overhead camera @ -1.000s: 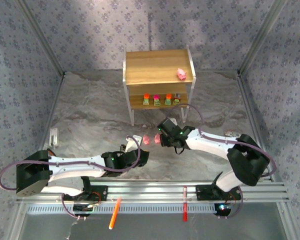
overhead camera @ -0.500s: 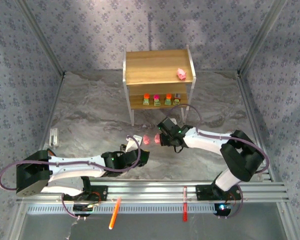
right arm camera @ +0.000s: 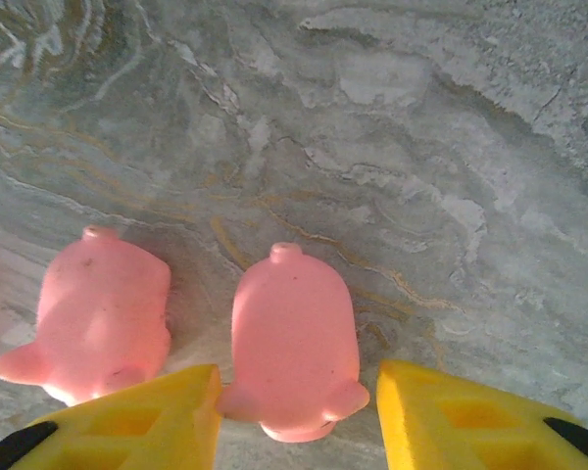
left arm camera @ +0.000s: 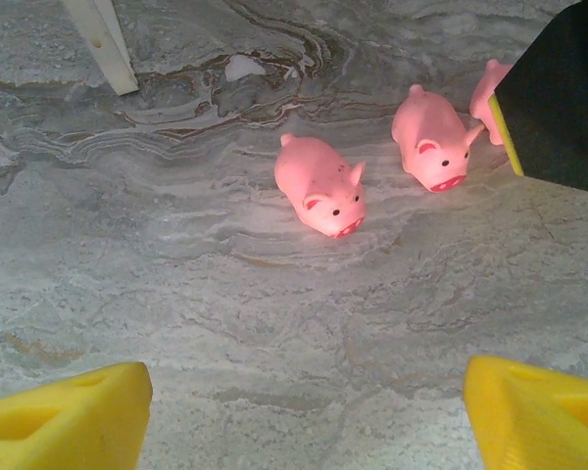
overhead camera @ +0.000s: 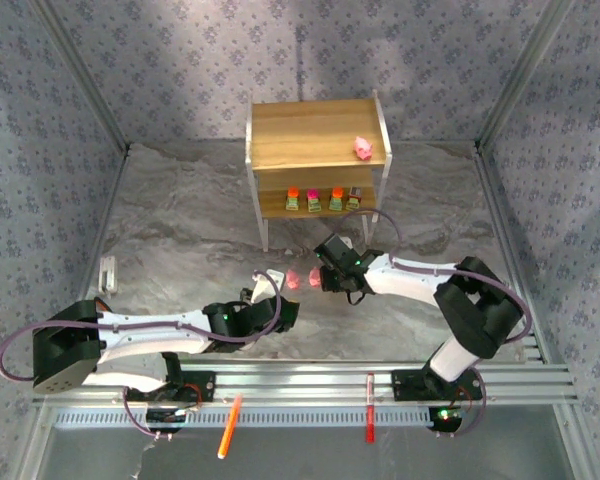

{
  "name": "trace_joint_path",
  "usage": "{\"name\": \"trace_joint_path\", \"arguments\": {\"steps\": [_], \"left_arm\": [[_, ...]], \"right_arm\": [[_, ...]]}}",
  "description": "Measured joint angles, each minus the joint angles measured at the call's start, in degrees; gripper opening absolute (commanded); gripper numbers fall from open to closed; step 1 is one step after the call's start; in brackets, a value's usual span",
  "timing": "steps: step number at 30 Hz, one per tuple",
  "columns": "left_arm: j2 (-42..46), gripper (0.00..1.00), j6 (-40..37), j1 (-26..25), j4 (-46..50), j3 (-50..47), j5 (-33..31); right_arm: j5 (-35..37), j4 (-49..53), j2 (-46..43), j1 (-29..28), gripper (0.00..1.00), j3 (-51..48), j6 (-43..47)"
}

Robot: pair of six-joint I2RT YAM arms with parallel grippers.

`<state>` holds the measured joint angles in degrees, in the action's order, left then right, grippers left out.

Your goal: Place and organize the plastic toys onto the shelf

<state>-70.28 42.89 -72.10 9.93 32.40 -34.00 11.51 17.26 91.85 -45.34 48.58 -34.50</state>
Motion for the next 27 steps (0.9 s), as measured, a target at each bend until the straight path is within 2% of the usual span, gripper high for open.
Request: {"name": "trace_joint_path", "arguments": {"steps": [8, 20, 27], "left_arm": [[0.00, 0.83, -0.90, 0.00, -1.64, 0.00, 0.81], [0.00, 0.83, -3.43, 0.00, -5.55, -1.01, 4.57], [0.00, 0.83, -3.45, 0.00, -6.14, -1.20, 5.14]], "right_arm": [[-0.22, -0.42, 1.09, 0.22, 0.41, 0.02, 0.44], [-0.24, -0.87, 1.68, 0.50, 0.40, 0.48, 0.87], [-0.22, -0.85, 1.86, 0.59, 0.33, 0.87, 1.20]]}}
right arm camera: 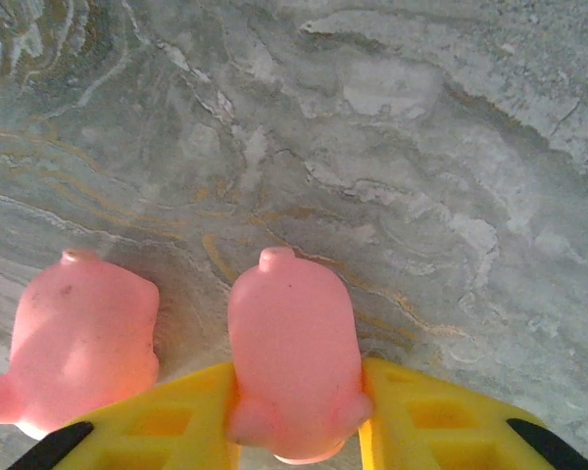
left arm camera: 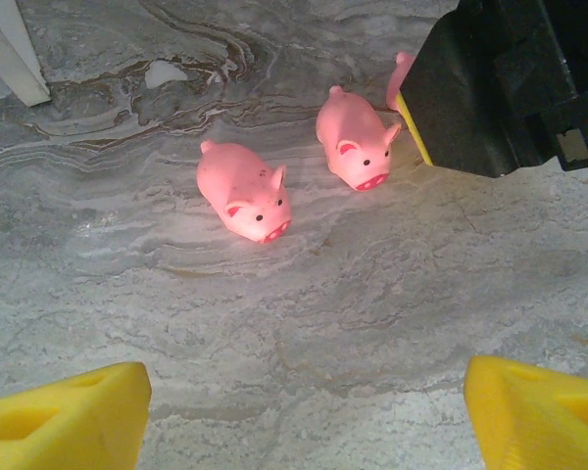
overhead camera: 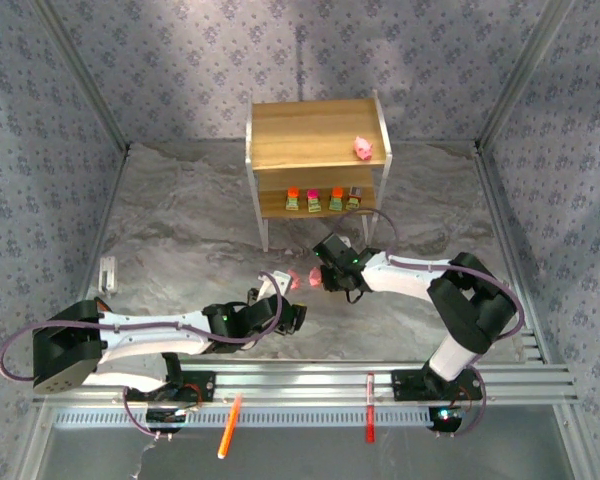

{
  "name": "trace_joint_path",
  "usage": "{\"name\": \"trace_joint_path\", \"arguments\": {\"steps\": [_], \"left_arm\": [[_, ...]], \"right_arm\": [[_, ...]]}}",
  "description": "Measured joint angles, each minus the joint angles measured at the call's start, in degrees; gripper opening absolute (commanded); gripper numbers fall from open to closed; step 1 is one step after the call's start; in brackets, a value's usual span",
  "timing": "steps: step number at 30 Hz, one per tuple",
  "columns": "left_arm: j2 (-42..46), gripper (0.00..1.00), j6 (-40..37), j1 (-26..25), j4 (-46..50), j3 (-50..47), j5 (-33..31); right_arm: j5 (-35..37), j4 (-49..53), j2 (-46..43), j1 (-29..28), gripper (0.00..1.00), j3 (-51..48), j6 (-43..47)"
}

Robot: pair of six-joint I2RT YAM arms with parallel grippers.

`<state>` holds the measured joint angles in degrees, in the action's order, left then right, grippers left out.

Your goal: Place and organize the plastic toys onto the shelf

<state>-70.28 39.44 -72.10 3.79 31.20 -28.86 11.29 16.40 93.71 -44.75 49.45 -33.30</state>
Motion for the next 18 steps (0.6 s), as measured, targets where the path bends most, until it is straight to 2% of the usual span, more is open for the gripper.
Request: {"name": "trace_joint_path", "arguments": {"steps": [9, 18], "left_arm": [[0.35, 0.83, -0.04, 0.00, -0.20, -0.63, 0.02], [1.20, 0.83, -0.50, 0.00, -0.20, -0.63, -0.04]], "right_arm": [[0.44, 1.27, -0.74, -0.48, 0.32, 0.22, 0.09], [2.49, 5.16, -7.45, -2.47, 0.31, 0.22, 0.09]]}}
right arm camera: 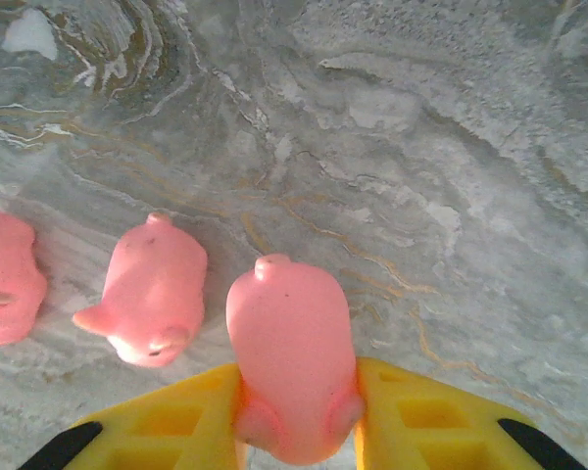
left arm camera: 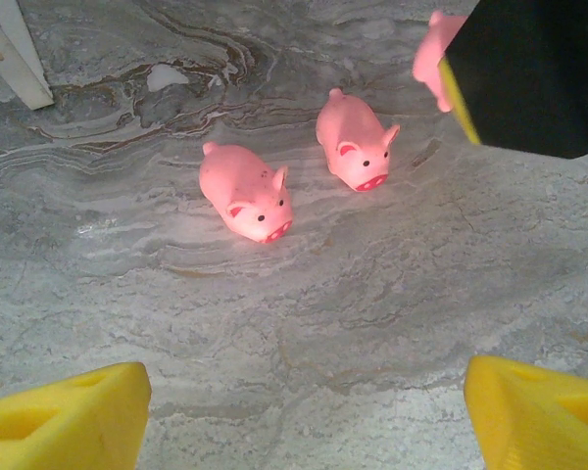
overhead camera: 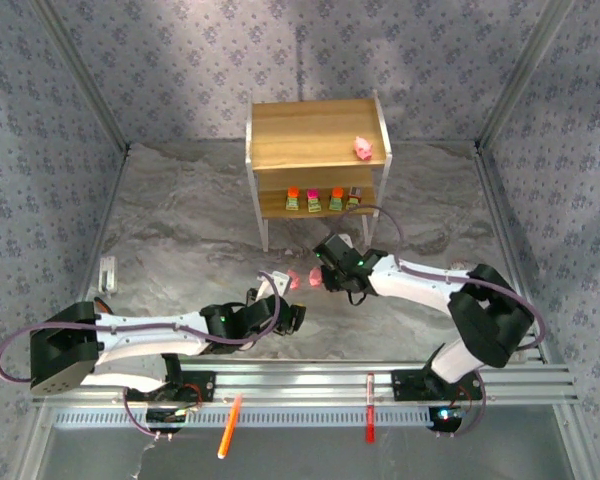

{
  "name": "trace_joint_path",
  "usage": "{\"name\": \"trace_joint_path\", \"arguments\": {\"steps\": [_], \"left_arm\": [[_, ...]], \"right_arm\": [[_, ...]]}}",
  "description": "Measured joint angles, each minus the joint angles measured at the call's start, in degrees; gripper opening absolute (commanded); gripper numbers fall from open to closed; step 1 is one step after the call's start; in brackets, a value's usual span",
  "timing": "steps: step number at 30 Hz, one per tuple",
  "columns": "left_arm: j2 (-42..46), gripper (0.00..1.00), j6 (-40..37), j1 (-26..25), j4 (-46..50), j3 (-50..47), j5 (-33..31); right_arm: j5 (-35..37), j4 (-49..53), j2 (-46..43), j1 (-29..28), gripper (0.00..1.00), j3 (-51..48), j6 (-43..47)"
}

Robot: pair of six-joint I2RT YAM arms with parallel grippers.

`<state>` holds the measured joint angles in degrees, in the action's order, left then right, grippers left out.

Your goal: Place and organize the plastic toys onto the shelf

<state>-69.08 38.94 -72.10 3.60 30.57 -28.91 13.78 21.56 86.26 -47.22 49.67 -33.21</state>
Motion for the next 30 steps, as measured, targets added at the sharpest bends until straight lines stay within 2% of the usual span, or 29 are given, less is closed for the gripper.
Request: {"name": "trace_joint_path", "arguments": {"steps": [12, 20, 30], "left_arm": [[1.62, 0.84, -0.13, 0.02, 0.15, 0.00, -0.48], [2.49, 0.84, -0.13, 0.11, 0.20, -0.42, -0.48], [2.54, 0.84, -0.13, 0.11, 0.24, -0.79, -0.66]], "right_arm": [[3.85, 8.26, -9.57, -2.60, 0.31, 1.70, -0.02], [7.63, 14.73, -14.78, -5.57, 0.32, 7.87, 0.02], [12.37, 20.55, -16.74, -6.97, 0.32, 17.40, 2.25]]}}
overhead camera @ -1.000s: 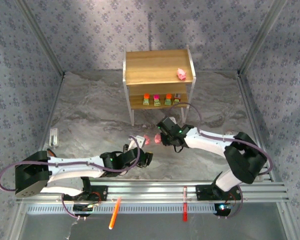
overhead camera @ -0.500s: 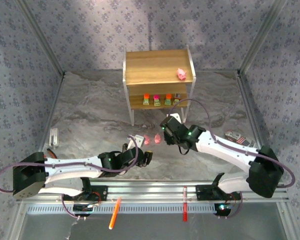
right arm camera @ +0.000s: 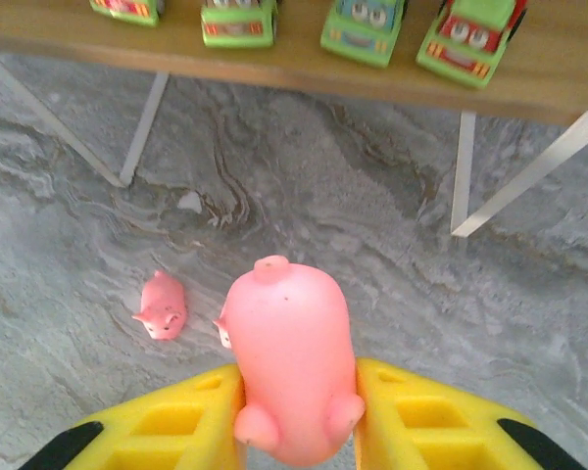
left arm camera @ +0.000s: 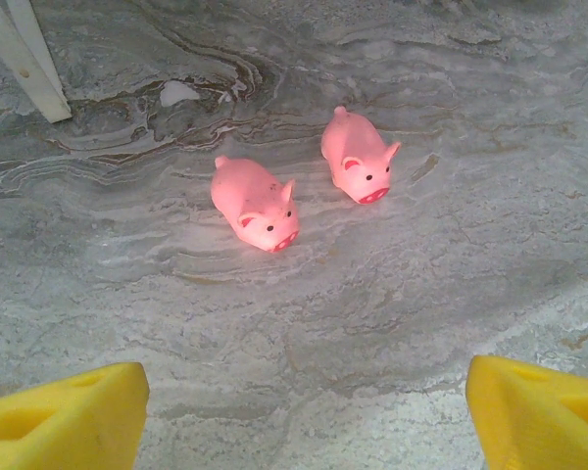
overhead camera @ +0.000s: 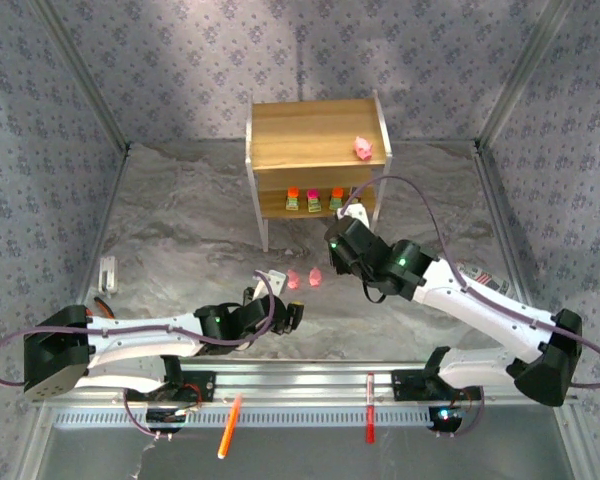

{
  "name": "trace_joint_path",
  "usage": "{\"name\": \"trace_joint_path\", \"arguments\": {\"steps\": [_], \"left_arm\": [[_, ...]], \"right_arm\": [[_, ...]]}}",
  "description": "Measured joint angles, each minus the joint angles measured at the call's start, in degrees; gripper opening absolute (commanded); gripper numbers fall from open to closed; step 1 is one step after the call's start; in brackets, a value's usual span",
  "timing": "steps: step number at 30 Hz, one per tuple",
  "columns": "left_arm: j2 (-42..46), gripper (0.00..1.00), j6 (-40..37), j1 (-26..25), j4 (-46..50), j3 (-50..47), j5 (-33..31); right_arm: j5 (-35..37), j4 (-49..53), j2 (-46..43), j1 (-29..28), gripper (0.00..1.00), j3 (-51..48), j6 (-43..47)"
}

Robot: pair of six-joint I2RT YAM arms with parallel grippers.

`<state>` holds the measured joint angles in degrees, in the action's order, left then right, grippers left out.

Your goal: Place and organize the plastic toys onto the shelf

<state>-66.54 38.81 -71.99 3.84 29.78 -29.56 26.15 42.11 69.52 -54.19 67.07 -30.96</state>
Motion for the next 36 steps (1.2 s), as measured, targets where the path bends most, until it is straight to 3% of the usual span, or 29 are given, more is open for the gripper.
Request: {"name": "trace_joint_path", "arguments": {"steps": [18, 36], "left_arm": [[-3.69, 0.85, 0.00, 0.00, -0.09, 0.07, 0.00], [-4.00, 0.85, 0.02, 0.00, -0.90, 0.04, 0.00]], "right_arm": [[5.22, 3.61, 1.20, 0.46, 0.32, 17.88, 7.72], [3.08, 4.35, 15.34, 9.42, 0.32, 36.72, 14.05]]}}
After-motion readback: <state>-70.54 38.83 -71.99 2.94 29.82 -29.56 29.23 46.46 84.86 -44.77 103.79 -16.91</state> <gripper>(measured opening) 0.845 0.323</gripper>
